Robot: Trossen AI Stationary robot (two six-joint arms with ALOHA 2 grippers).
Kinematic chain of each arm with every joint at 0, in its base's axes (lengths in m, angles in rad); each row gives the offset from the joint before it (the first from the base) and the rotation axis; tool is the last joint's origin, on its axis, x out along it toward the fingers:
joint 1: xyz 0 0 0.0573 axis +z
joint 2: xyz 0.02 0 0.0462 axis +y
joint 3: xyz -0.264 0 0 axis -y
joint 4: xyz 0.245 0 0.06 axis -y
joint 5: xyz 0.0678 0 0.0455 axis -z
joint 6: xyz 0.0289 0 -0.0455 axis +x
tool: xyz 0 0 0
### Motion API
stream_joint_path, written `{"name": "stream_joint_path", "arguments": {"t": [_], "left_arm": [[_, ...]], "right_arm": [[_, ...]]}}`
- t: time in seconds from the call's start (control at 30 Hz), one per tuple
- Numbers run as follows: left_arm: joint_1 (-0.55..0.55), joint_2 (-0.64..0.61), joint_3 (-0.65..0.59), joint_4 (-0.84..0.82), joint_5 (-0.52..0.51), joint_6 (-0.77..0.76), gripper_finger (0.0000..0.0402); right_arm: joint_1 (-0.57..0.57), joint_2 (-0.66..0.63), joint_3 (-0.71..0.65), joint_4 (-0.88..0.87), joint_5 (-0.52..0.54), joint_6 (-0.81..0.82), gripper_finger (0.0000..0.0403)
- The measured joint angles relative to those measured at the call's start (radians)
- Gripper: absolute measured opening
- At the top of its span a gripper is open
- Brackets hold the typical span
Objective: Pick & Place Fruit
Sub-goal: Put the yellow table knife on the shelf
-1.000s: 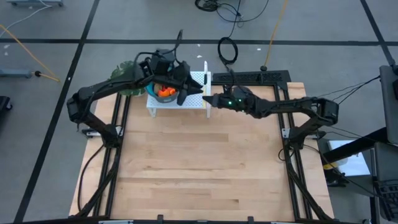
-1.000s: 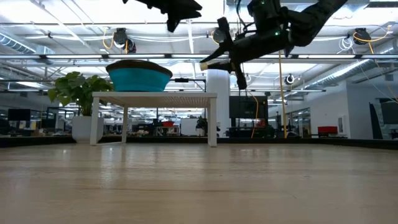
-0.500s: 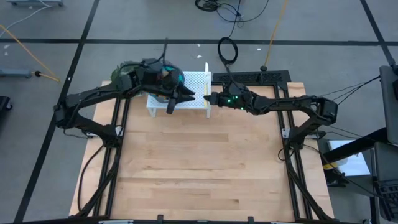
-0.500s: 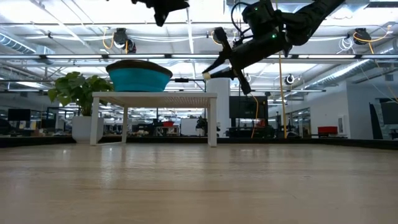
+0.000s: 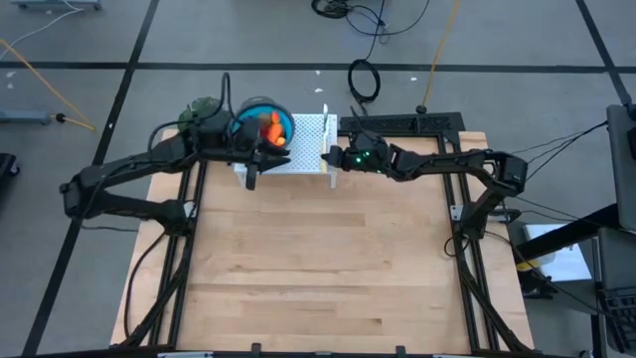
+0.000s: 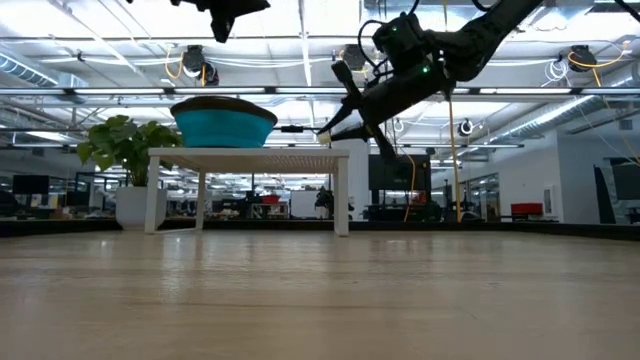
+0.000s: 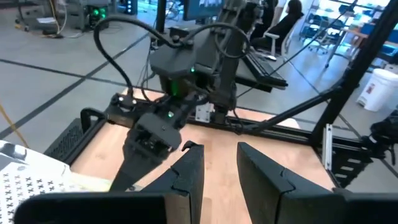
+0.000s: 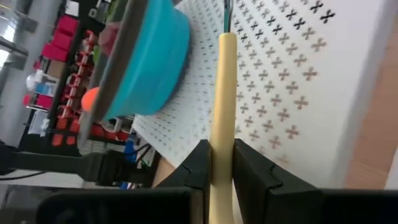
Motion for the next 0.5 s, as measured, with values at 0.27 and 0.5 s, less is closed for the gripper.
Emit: {"name": "stream_joint_path", "arguments": {"t": [0.27, 0.5], "left_arm": [[-0.001, -0.024, -0.006, -0.008, 0.0, 0.001, 0.0093], [-0.001, -0.023, -0.006, -0.01, 0.001, 0.007, 0.0093]], "right_arm": [[0.0, 0.016, 0.023, -0.014, 0.006, 0.034, 0.0038], [0.0, 0.015, 0.023, -0.016, 0.009, 0.05, 0.0045]]}}
